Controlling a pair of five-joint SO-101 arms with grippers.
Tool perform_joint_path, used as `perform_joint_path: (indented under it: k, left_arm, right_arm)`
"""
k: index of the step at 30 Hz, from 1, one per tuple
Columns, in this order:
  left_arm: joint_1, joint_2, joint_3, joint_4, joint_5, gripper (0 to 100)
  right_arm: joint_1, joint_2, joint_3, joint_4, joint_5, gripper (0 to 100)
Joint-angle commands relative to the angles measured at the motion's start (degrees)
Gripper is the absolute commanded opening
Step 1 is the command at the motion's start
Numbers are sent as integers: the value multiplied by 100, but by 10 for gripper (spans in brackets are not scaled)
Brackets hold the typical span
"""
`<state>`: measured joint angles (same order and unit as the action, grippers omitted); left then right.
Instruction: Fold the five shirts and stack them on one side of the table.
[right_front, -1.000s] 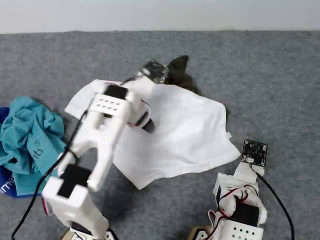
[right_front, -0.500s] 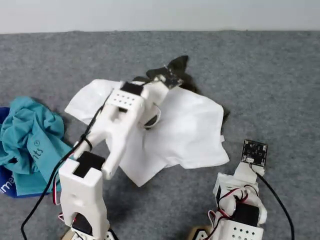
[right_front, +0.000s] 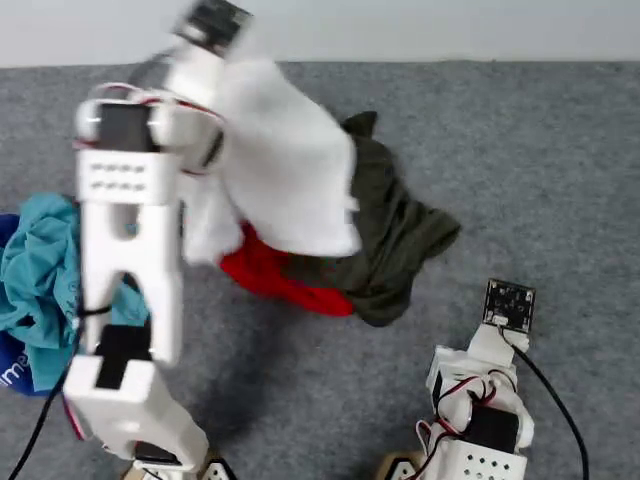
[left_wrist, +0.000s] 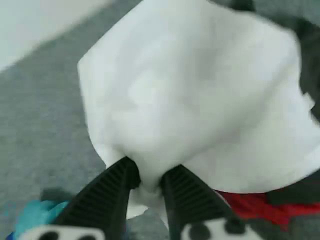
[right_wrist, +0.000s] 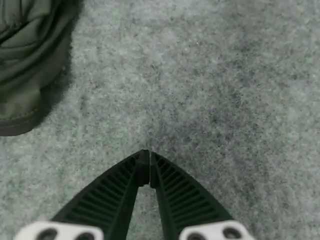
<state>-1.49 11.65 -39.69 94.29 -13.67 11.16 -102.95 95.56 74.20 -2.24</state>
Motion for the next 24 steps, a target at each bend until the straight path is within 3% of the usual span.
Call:
perform_joint_path:
  k: [1, 10, 19, 24]
  left_arm:
    - [-659, -686, -400, 35, 44, 12]
    - [-2356, -905, -382, 0, 0, 13]
    - [-3525, -730, -418, 18, -273, 18]
    - [-3684, -774, -426, 308, -484, 157]
  right_arm:
    - [31, -4, 97, 13, 44, 9]
    - [31, -4, 97, 13, 44, 9]
    - [31, -4, 97, 13, 44, 9]
    - [31, -4, 97, 13, 44, 9]
